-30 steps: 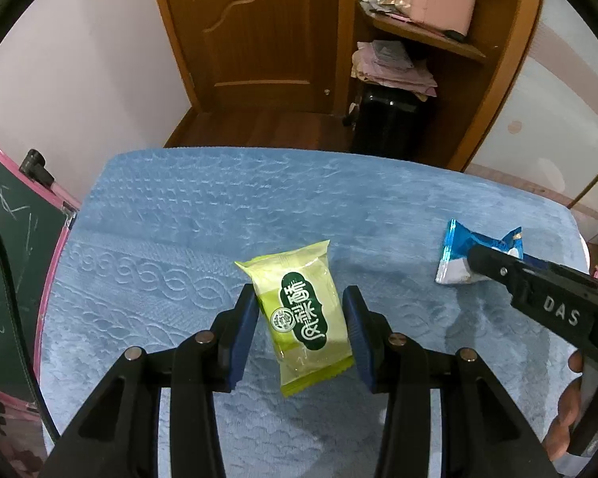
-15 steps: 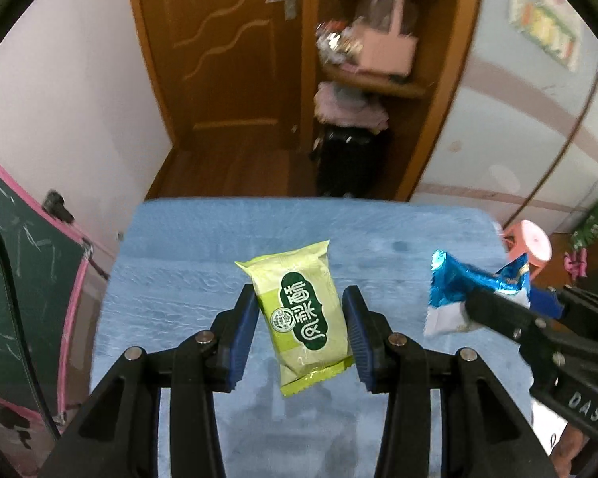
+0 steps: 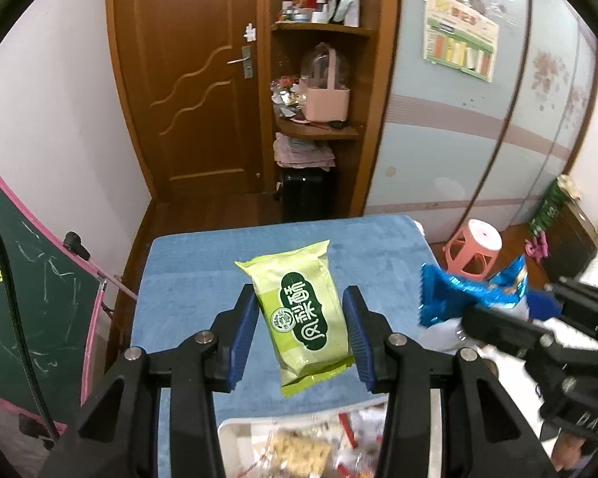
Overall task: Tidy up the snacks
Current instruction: 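Carry both snacks over the white tray and open both tools to drop them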
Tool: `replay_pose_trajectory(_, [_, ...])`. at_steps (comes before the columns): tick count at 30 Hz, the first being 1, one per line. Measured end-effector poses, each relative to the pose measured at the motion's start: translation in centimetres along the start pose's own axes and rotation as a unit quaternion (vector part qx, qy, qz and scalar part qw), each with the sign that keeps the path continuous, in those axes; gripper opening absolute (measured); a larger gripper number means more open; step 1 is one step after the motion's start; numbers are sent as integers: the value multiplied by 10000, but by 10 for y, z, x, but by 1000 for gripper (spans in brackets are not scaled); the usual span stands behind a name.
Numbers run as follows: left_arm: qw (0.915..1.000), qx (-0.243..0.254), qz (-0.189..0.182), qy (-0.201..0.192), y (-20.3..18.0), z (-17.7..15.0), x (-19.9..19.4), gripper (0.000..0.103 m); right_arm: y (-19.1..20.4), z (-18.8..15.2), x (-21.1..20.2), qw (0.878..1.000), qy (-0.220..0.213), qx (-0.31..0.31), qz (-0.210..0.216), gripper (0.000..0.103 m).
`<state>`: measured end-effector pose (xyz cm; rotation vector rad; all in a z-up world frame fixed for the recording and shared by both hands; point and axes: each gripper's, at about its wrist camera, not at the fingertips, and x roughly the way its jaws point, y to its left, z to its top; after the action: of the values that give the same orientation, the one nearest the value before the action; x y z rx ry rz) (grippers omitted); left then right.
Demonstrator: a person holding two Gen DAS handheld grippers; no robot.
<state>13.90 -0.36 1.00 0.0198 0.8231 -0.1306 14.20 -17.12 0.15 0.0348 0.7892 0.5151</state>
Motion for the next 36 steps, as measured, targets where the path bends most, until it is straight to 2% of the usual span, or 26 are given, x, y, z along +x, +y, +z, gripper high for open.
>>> replay_pose_trajectory(9, [9996, 194, -215, 26, 4, -49, -57, 42, 28, -44, -53, 9992, -170, -106, -351, 33])
replay_pose_trajectory(16, [9975, 574, -409, -63, -10, -91, -91, 42, 65, -89, -70, 9969, -213, -430, -623, 33])
replay_pose_trajectory(20, [9961, 637, -589, 151, -15, -124, -91, 43, 75, -116, -74, 9975, -231, -359, -568, 33])
replay_pose_trajectory(23, [9959, 636, -594, 256, -18, -144, -84, 43, 80, -137, -71, 9980, -126, -298, -543, 33])
replay_pose_trajectory(28, [9956, 330, -747, 462, -17, -169, -68, 43, 83, -157, -65, 9978, -82, -122, -653, 34])
replay_pose_trajectory(32, [9977, 239, -486, 397, -17, -179, -59, 43, 81, -168, -55, 9959, -155, 18, -891, 36])
replay_pose_trajectory(35, [9980, 245, -433, 388, -18, -181, -56, 45, 75, -170, -47, 9967, -63, 230, -771, 36])
replay_pose_trajectory(36, [9981, 253, -420, 379, -19, -182, -57, 49, 75, -172, -46, 9967, -47, 239, -769, 36])
